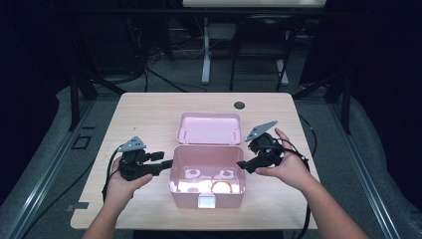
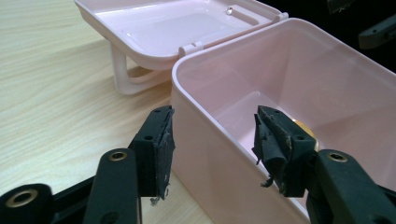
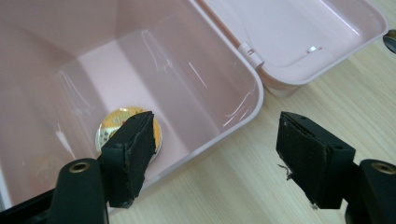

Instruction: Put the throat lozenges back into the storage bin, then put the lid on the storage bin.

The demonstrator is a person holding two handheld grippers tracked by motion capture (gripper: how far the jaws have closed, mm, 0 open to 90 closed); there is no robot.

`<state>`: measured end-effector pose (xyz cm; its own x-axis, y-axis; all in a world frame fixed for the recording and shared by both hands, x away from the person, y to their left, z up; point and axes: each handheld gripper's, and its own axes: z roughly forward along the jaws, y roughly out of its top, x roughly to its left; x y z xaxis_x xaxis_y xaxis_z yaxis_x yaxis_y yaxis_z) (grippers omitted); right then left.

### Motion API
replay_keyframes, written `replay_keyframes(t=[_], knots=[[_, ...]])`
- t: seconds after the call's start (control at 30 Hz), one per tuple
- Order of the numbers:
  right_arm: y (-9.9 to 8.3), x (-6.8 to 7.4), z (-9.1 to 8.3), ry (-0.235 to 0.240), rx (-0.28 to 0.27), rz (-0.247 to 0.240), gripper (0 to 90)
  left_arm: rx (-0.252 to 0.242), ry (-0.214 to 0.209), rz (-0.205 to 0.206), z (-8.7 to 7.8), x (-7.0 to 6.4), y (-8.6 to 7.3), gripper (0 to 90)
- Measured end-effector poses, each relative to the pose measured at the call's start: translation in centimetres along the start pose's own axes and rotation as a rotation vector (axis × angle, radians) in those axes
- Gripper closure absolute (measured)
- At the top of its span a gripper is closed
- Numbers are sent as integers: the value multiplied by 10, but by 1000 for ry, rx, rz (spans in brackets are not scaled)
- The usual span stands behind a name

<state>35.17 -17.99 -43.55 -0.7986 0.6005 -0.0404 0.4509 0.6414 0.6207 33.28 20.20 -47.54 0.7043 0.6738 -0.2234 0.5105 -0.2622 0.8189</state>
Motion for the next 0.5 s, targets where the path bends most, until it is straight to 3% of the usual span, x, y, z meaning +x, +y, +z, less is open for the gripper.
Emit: replay_keyframes(t=[0.17, 0.2, 0.5], knots=[[-6, -3, 3, -46, -62, 68, 347, 3, 7, -5, 1, -1, -1, 500], [-8, -4, 3, -56, -82, 85, 398, 0, 5, -7, 1, -1, -1, 507], [-18, -8, 8, -80, -167, 199, 443, -1, 9, -16, 5, -2, -2, 541]])
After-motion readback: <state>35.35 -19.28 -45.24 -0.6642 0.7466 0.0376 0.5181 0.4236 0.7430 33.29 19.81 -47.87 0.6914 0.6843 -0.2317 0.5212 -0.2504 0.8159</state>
